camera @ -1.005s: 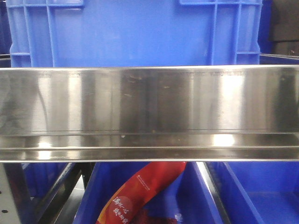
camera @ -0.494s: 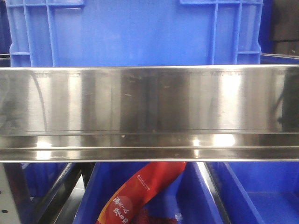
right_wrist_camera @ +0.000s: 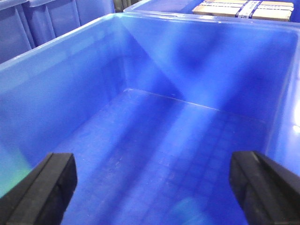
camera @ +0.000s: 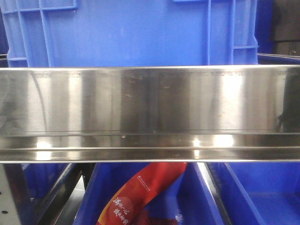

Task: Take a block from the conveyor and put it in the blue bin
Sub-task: 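Raise both empty grippers up out of the blue bin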

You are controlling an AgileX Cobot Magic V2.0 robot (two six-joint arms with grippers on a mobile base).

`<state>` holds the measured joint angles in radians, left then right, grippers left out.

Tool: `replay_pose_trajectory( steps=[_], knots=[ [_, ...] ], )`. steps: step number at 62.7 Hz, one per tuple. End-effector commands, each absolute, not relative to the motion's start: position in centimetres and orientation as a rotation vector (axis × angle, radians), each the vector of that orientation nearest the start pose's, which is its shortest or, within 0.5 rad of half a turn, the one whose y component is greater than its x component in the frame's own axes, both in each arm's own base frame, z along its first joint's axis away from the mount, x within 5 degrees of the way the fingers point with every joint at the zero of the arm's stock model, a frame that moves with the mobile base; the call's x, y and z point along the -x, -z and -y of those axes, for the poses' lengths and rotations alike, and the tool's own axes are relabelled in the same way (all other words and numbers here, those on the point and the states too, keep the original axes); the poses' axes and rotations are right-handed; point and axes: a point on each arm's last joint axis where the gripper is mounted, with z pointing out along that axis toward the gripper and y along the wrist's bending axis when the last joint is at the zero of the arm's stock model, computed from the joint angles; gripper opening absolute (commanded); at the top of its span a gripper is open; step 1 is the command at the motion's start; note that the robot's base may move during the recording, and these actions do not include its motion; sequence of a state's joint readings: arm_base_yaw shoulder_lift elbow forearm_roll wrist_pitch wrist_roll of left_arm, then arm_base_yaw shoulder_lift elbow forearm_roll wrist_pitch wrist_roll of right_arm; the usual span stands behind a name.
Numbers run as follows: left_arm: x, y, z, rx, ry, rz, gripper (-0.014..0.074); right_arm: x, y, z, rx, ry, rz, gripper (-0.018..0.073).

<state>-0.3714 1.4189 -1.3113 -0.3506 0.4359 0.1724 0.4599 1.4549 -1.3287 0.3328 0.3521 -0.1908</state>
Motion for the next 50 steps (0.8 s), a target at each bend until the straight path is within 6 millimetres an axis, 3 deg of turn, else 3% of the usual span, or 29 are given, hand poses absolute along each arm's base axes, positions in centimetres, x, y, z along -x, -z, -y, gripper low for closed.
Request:
replay_pose_trajectory(
  steps=[1,5,10,21,24,31,39,43,50],
  knots=[
    [-29.9,-39.7,13.3,-0.324,0.486,-1.97,0.0468,-29.2,-40.2,-15.7,0.408,-0.497,-1.886,0.0559],
    [-29.5,-40.8,13.2,-0.324,0.491,-1.941,0.0393,-28.5,-40.9,-15.4,0.414,-0.502,-1.879,0.0508],
    [-29.0,-41.9,13.0,-0.321,0.495,-1.904,0.025,-27.8,-41.7,-15.0,0.414,-0.506,-1.858,0.0363],
    [-29.0,-42.5,12.8,-0.312,0.481,-1.859,-0.0115,-27.6,-42.3,-14.9,0.398,-0.506,-1.817,-0.0083],
    [-29.0,-42.5,12.8,-0.314,0.478,-1.856,-0.0111,-27.7,-42.4,-14.8,0.39,-0.503,-1.808,-0.0173],
    [-28.1,-43.4,12.5,-0.316,0.483,-1.834,-0.0111,-26.8,-43.4,-14.3,0.384,-0.508,-1.771,-0.016],
    [-25.3,-45.9,11.3,-0.324,0.479,-1.752,-0.0111,-24.1,-46.3,-12.9,0.368,-0.505,-1.651,-0.016],
    [-23.6,-47.0,10.5,-0.324,0.459,-1.688,-0.0111,-22.6,-47.4,-11.9,0.413,-0.423,-1.601,-0.016],
    [-21.4,-46.6,9.5,-0.345,0.414,-1.656,-0.0111,-21.0,-47.0,-10.9,0.456,-0.346,-1.587,-0.016]
  ],
)
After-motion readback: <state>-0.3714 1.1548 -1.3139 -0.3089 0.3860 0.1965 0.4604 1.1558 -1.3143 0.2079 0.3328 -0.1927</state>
